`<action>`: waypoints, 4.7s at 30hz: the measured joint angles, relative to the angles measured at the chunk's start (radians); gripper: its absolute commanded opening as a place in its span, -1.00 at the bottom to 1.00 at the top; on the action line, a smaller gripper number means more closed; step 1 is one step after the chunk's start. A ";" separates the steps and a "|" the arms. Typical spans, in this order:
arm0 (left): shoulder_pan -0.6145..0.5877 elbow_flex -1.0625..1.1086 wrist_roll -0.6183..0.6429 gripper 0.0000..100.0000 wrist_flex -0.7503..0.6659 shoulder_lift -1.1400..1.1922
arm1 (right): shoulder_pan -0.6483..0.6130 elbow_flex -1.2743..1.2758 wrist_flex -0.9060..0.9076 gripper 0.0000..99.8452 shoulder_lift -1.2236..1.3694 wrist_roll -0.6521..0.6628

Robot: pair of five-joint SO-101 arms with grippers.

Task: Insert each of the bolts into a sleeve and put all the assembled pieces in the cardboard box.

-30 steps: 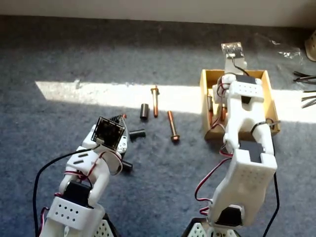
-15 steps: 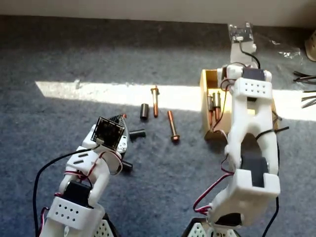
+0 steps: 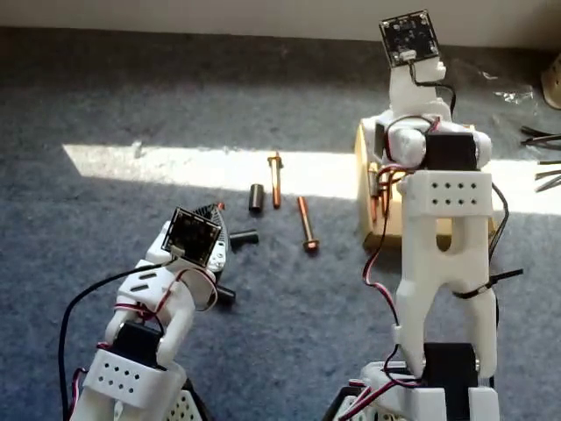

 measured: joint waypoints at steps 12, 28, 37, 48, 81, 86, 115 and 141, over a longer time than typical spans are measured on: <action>-0.028 0.000 0.000 -0.99 0.000 0.000 | -0.137 0.000 0.187 -0.97 -0.186 0.000; -0.037 0.000 0.000 -0.99 0.000 0.000 | -0.143 0.525 0.015 -0.97 -0.609 0.000; -0.080 0.000 0.000 -0.99 0.000 0.000 | -0.143 0.916 -0.207 -0.97 -0.848 0.000; -0.081 0.000 0.000 -0.99 0.000 0.000 | -0.233 1.046 -0.276 -0.97 -0.865 0.000; -0.532 0.000 0.091 -0.99 0.000 0.000 | -0.595 1.056 -0.486 -0.96 -0.471 0.066; -0.532 0.000 0.091 -0.99 0.000 0.000 | -0.678 0.964 -0.486 -0.82 -0.279 0.140; -0.649 0.000 0.091 -0.99 0.000 0.000 | -0.839 0.707 -0.486 -0.61 0.173 0.262; -0.649 0.000 0.091 -0.99 -0.005 0.000 | -0.847 0.529 -0.316 -0.60 0.175 0.089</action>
